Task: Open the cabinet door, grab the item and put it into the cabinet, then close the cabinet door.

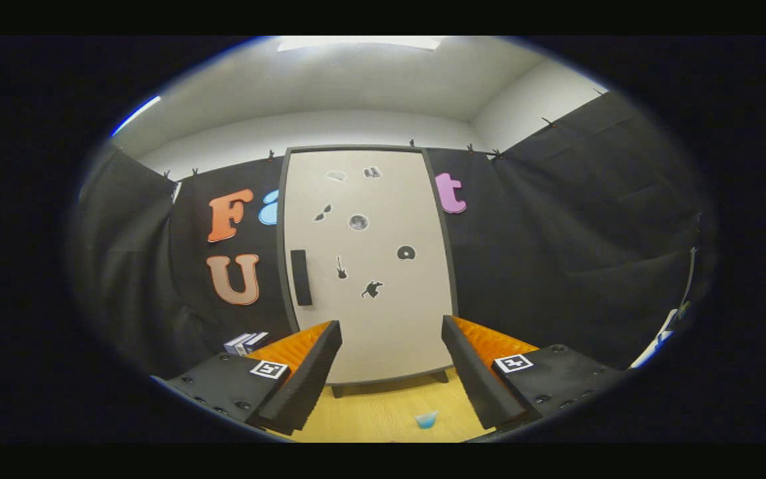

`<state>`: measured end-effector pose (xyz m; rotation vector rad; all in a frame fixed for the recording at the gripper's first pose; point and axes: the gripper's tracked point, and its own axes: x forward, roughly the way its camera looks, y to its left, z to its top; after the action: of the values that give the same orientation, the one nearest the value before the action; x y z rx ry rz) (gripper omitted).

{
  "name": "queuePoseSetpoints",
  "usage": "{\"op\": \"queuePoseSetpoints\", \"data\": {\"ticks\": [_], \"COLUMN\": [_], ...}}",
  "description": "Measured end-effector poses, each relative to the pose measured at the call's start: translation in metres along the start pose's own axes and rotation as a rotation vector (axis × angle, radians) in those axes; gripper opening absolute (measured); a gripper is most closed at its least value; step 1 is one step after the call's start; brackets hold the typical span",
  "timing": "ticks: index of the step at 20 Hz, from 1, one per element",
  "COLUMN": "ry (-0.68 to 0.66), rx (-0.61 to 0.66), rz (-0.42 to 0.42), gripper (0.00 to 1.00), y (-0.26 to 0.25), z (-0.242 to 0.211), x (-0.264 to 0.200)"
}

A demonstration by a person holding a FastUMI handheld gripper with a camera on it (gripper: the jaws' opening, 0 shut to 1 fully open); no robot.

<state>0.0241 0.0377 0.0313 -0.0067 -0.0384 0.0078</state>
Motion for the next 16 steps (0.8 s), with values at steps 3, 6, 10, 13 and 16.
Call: {"op": "queuePoseSetpoints", "data": {"ticks": [3,6,10,13,16], "ry": [-0.045,-0.092,-0.110,-0.062,0.035], "rx": [0.004,-0.003,-0.086,-0.155,-0.133], "rz": [0.033,0.087,0.166,0.202,0.228], "gripper": [0.97,0.97,0.97,0.97,0.96], "y": [0.021,0.052,0.101,0.135,0.156], "z": [0.043,0.083,0.109,0.102,0.066], "x": [0.029,0.064,0.123,0.176,0.216]}}
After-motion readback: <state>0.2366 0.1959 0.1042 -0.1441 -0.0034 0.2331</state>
